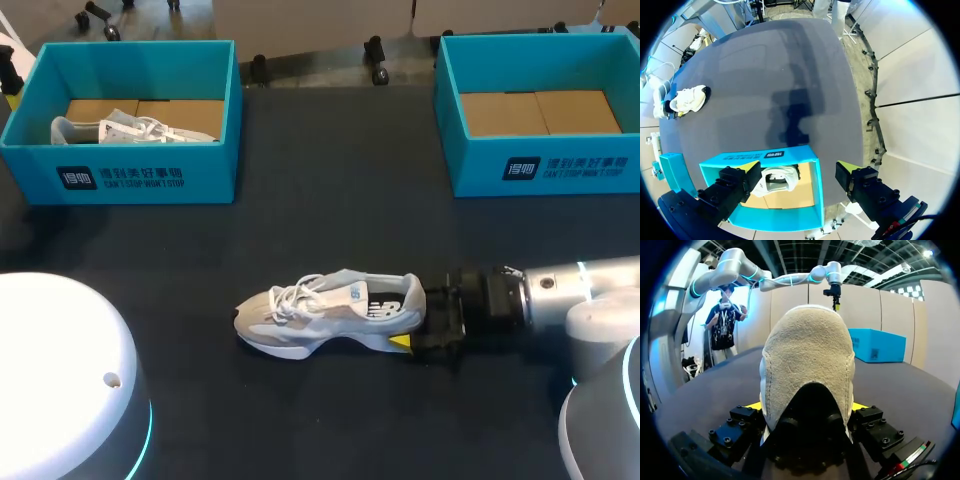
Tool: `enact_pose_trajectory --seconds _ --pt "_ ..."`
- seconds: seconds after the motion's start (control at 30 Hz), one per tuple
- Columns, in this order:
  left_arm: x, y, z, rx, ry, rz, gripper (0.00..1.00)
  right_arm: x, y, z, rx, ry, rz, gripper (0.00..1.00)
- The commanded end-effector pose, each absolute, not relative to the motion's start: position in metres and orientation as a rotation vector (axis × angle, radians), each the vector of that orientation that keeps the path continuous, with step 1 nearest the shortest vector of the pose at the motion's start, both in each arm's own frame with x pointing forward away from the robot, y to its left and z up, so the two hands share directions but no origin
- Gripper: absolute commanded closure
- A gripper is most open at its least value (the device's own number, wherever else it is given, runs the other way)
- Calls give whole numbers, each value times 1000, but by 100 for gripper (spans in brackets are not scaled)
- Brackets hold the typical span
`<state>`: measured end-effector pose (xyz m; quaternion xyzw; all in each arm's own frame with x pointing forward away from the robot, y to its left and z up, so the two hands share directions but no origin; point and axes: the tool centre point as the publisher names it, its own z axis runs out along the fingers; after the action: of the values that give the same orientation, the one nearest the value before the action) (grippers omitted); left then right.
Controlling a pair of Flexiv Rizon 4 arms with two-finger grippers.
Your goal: Take the shoe out of the shoebox, open the shoe tongue, remove and reinsert the insole, then place the shoe into the shoebox
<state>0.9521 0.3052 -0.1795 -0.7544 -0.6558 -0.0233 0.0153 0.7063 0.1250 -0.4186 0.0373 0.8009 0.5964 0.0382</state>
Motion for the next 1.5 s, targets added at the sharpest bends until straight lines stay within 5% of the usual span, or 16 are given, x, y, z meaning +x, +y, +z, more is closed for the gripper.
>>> enact_pose_trajectory --seconds 0.03,0.53,1.13,1.5 --pt "934 300 -160 -2330 -2082 -26 0 706 126 -417 117 2461 1823 100" --pt "839 240 -159 -1205 -2646 72 0 706 126 -417 117 2461 1823 100" --pt "814 237 -162 -1163 -2668 127 0 706 126 -417 117 2461 1823 100" --pt "745 208 -157 -213 -2934 44 0 706 126 -417 117 2461 1823 100"
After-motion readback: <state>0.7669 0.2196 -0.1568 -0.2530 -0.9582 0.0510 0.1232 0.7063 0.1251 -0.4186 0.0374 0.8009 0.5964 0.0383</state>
